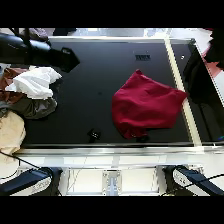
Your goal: Fold the shirts.
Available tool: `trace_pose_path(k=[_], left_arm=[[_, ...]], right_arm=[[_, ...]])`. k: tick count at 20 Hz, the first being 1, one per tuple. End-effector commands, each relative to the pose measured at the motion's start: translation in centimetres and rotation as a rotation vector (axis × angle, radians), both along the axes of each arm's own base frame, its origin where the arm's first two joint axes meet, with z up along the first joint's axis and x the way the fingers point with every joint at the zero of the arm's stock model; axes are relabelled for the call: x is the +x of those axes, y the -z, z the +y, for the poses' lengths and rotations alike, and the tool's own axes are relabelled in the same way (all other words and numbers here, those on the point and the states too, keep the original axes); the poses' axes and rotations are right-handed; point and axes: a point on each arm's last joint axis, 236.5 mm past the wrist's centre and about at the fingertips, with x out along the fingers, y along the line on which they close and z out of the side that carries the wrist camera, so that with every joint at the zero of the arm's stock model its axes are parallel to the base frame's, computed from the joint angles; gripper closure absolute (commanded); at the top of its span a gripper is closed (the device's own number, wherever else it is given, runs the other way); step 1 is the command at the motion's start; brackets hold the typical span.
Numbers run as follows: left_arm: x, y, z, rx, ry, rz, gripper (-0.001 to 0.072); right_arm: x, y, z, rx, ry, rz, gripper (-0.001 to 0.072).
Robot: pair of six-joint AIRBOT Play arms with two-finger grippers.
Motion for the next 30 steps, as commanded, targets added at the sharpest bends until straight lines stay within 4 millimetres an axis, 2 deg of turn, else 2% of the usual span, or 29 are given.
trace_pose_path(k=[1, 3, 5, 6, 7, 9, 10, 12, 14, 15, 17, 19, 22, 24, 27, 30], left_arm=[[2.2, 6.2, 6.6, 0.215, -0.259, 0.147, 0.0000], [2.5, 11.5, 3.6, 0.172, -0.190, 0.296, 0.0000], [1.7, 17.5, -1.4, 0.069, -0.087, 0.497, 0.0000], [1.1, 20.0, -4.1, 0.021, -0.008, 0.577, 0.0001], [0.7, 21.6, -6.6, -0.036, 0.062, 0.629, 0.0001], [1.0, 23.3, -11.9, -0.194, 0.146, 0.667, 0.0000], [2.0, 23.9, -13.6, -0.244, 0.142, 0.647, 0.0001], [5.2, 24.5, -15.5, -0.311, 0.100, 0.538, 0.0001], [7.1, 23.3, -17.4, -0.413, 0.087, 0.467, 0.0001], [7.0, 23.1, -18.0, -0.431, 0.104, 0.461, 0.0001], [4.8, 23.5, -18.7, -0.407, 0.147, 0.528, 0.0002], [3.2, 22.5, -20.1, -0.391, 0.210, 0.520, 0.0002], [0.9, 20.0, -23.5, -0.409, 0.270, 0.439, 0.0003], [-1.1, 21.1, -24.4, -0.407, 0.225, 0.423, 0.0013], [-4.3, 24.3, -23.2, -0.433, 0.057, 0.455, 0.0013], [-4.4, 24.4, -20.9, -0.647, -0.200, 0.400, 0.0013]], right_arm=[[0.3, 9.4, -1.8, -0.033, 0.039, 0.255, 0.0165], [0.7, 14.5, -2.5, -0.041, 0.052, 0.382, 0.0165], [0.8, 18.5, -4.1, -0.093, 0.078, 0.490, 0.0165], [0.8, 19.6, -5.8, -0.154, 0.112, 0.527, 0.0166], [1.0, 20.0, -7.8, -0.213, 0.153, 0.538, 0.0166], [1.7, 19.4, -11.8, -0.278, 0.242, 0.493, 0.0166], [2.0, 18.8, -13.9, -0.271, 0.293, 0.454, 0.0166], [1.8, 18.5, -17.7, -0.171, 0.420, 0.397, 0.0166], [1.2, 19.2, -19.9, 0.029, 0.496, 0.371, 0.0166], [1.0, 19.8, -20.7, 0.153, 0.524, 0.363, 0.0166], [0.9, 21.0, -21.5, 0.421, 0.528, 0.356, 0.0166], [0.1, 22.6, -22.1, 0.603, 0.514, 0.390, 0.0166], [-1.2, 26.6, -24.0, 0.648, 0.538, 0.487, 0.0166], [-1.0, 28.8, -24.6, 0.639, 0.522, 0.520, 0.0166], [-0.4, 31.9, -25.7, 0.643, 0.529, 0.545, 0.0166], [-0.3, 35.6, -25.3, 0.678, 0.499, 0.618, 0.0167]])
